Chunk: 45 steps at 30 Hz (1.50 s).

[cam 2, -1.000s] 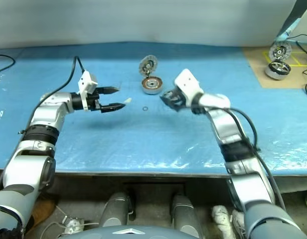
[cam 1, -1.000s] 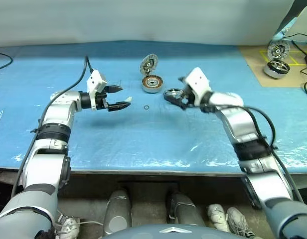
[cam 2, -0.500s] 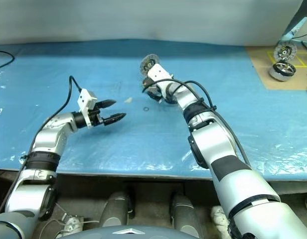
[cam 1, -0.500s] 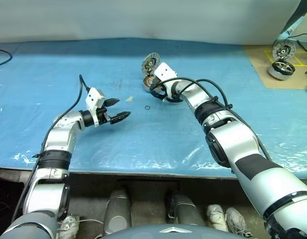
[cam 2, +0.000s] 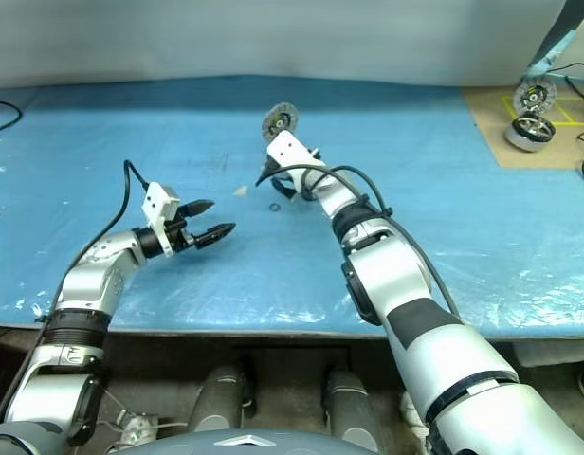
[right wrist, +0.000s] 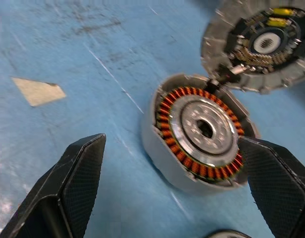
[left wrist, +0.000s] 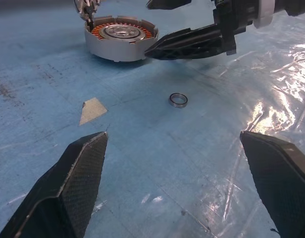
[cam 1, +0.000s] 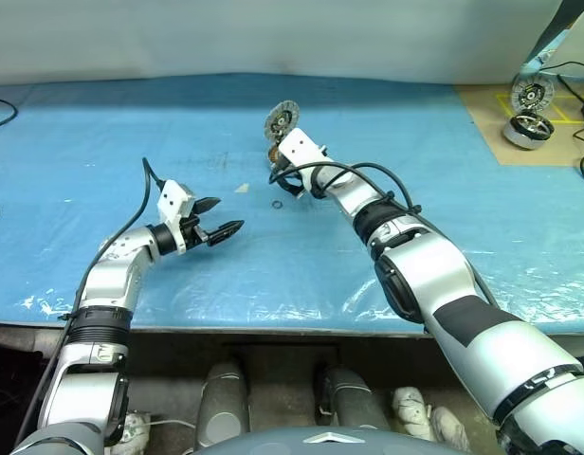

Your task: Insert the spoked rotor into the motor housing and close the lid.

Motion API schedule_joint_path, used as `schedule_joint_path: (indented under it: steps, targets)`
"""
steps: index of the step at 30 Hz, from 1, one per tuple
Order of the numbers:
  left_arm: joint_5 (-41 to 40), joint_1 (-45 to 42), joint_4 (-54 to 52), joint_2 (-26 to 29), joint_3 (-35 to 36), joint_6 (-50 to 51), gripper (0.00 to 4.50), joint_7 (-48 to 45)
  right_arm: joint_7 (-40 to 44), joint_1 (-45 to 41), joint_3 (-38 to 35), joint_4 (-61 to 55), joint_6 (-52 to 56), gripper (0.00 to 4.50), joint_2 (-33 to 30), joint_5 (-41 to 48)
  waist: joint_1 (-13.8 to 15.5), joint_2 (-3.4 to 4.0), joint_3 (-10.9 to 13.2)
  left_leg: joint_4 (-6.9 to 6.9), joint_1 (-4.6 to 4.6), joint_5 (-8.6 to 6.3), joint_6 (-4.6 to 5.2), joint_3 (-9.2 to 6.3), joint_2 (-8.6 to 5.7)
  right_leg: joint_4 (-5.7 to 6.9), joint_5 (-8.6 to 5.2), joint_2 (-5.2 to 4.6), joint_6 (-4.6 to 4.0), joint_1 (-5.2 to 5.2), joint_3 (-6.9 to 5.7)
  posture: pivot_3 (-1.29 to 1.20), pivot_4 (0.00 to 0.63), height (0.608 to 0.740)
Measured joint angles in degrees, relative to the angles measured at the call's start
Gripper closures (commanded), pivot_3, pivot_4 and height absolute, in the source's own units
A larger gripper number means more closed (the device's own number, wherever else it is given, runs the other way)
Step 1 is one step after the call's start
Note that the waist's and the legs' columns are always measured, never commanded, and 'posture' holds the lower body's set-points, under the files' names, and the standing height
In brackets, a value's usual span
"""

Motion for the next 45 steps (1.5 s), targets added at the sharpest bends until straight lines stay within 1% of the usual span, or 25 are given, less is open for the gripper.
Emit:
schedule_joint_path:
  steps: [3,5,8,11,13,14,15,16,17,19,20,22,25,28,31,37,42,45]
  targets:
    - [0.6,-0.5,0.8,-0.7,0.1,-2.6,0.01,3.0,-1.5,0.0,0.7,0.0,0.0,0.0,0.1,-1.9,0.1,0.0,0.0,0.01,-0.01,0.0,0.0,0.0,-0.04,0.0,0.0,-0.04,0.0,0.01,0.0,0.0,0.15,0.74]
    - [1.0,-2.6,2.8,-1.2,0.1,-3.6,0.01,4.1,-2.4,0.0,-0.8,0.0,0.2,0.0,0.0,-1.2,0.2,0.01,0.0,0.02,-0.02,0.0,0.0,0.0,-0.03,0.01,0.0,-0.04,0.01,0.01,-0.01,0.0,0.15,0.74]
    - [1.4,-11.2,9.0,-1.3,-0.4,-5.8,0.01,3.3,-2.6,-0.4,-4.9,-0.1,0.7,0.0,-1.6,1.8,0.9,0.01,0.0,0.07,-0.01,0.01,0.0,0.01,-0.03,0.06,0.01,-0.05,0.01,0.02,-0.02,0.0,0.15,0.74]
    - [3.2,-23.3,20.1,-0.9,-1.2,-9.6,0.01,-0.1,-1.8,1.1,-6.3,-3.8,-0.2,0.0,-6.3,2.9,1.6,0.01,0.0,0.13,0.02,0.01,0.0,0.05,-0.07,0.04,0.05,-0.09,0.09,0.09,0.01,0.0,0.15,0.74]
    - [4.6,-28.5,27.1,-0.5,-1.6,-12.7,0.01,-2.0,-0.6,3.9,-6.6,-7.8,-1.1,0.0,-9.5,3.2,1.5,-0.01,0.0,0.05,0.06,0.01,-0.01,0.06,-0.12,-0.06,0.13,-0.09,0.23,0.14,0.08,0.0,0.15,0.74]
    - [5.8,-30.9,30.9,-0.8,-2.3,-14.3,0.01,-2.7,0.6,7.0,-7.0,-12.0,-0.6,0.0,-11.0,3.6,1.6,-0.03,0.0,-0.03,0.06,0.02,0.0,0.05,-0.12,-0.14,0.15,-0.07,0.26,0.18,0.05,0.0,0.15,0.74]
    - [7.7,-34.1,36.4,-1.4,-3.7,-16.3,0.01,-3.6,2.2,12.9,-7.6,-20.1,0.4,0.0,-13.2,4.6,1.9,-0.05,0.0,-0.04,0.03,0.03,0.02,0.01,-0.17,-0.18,0.15,-0.03,0.32,0.24,-0.04,0.0,0.15,0.74]
    - [8.5,-35.1,38.6,-1.4,-4.1,-17.2,0.01,-4.1,3.0,16.1,-7.9,-23.2,1.5,0.0,-13.9,5.0,2.0,-0.05,0.0,-0.04,0.03,0.13,0.19,0.01,-0.24,-0.15,0.14,-0.02,0.34,0.23,-0.05,0.0,0.15,0.74]
    - [10.4,-38.4,44.1,-3.0,-5.3,-18.6,0.01,-4.4,4.1,24.2,-8.7,-34.3,5.5,0.0,-16.0,5.5,2.4,-0.07,0.0,-0.09,-0.07,0.14,0.19,-0.06,-0.25,-0.15,0.14,0.03,0.36,0.23,-0.15,0.0,0.15,0.74]
    - [13.8,-42.7,50.2,-5.1,-7.4,-20.4,0.01,-3.7,4.8,35.9,-11.2,-51.4,12.3,0.0,-17.9,7.4,3.3,-0.09,0.0,-0.07,-0.16,0.14,0.2,-0.23,-0.24,-0.17,0.12,0.02,0.39,0.22,-0.27,0.0,0.15,0.74]
    - [16.6,-45.3,53.5,-6.8,-9.1,-21.3,0.01,-2.2,4.6,41.5,-12.6,-61.6,18.2,0.0,-18.9,7.8,3.5,-0.09,0.0,-0.08,-0.17,0.14,0.19,-0.55,-0.28,-0.21,0.12,0.01,0.42,0.25,-0.31,0.0,0.15,0.74]
    - [20.1,-48.2,56.3,-9.2,-10.8,-22.7,0.01,0.3,3.9,48.5,-14.8,-73.7,26.1,0.0,-19.9,8.0,3.5,-0.11,0.1,-0.1,-0.11,0.02,-0.02,-0.88,-0.4,-0.35,0.12,-0.07,0.49,0.27,-0.32,0.0,0.15,0.74]
    - [23.8,-50.3,58.3,-11.5,-12.5,-23.5,0.01,2.7,3.2,56.3,-15.6,-87.1,32.9,0.0,-20.5,7.6,2.9,-0.15,0.1,-0.14,0.34,0.02,-0.05,-0.96,-0.43,-0.29,0.12,-0.06,0.53,0.53,-0.17,0.0,0.15,0.74]
    - [30.0,-52.2,59.6,-13.0,-16.7,-24.7,0.01,5.2,1.8,64.1,-15.5,-98.8,38.3,0.0,-19.3,7.5,3.0,-0.17,0.1,-0.5,0.73,0.04,-0.07,-1.05,-0.5,-0.47,0.01,-0.09,0.65,0.75,0.04,0.0,0.15,0.74]
    - [32.9,-52.6,60.4,-13.6,-18.2,-24.9,0.01,5.9,-0.1,68.8,-15.4,-104.1,41.9,0.0,-17.4,7.4,3.0,-0.17,0.1,-0.53,0.72,0.04,-0.06,-1.09,-0.79,-0.47,0.02,-0.31,0.67,0.72,0.12,0.0,0.15,0.74]
    - [33.8,-52.6,60.6,-13.8,-17.7,-24.7,0.01,4.7,-3.8,70.8,-15.4,-107.6,44.7,0.0,-15.3,7.4,3.1,-0.17,0.1,-0.54,0.59,0.07,-0.03,-1.09,-1.19,-0.51,0.02,-0.69,0.74,0.72,0.11,0.0,0.15,0.74]
    - [29.8,-52.6,60.6,-13.1,-11.6,-24.1,0.01,-1.7,-3.2,69.7,-15.3,-107.3,44.7,0.0,-16.1,8.4,3.0,-0.17,0.1,-0.68,0.63,0.08,-0.01,-1.09,-1.26,-0.51,0.02,-0.73,0.75,0.71,0.1,0.0,0.15,0.74]
    - [26.0,-52.6,60.3,-11.2,-7.4,-22.7,0.01,-8.9,-1.0,66.6,-15.3,-105.8,44.0,0.0,-18.1,10.0,2.8,-0.16,0.1,-0.71,0.68,0.08,-0.01,-1.09,-1.26,-0.48,0.02,-0.73,0.75,0.71,0.1,0.0,0.15,0.74]
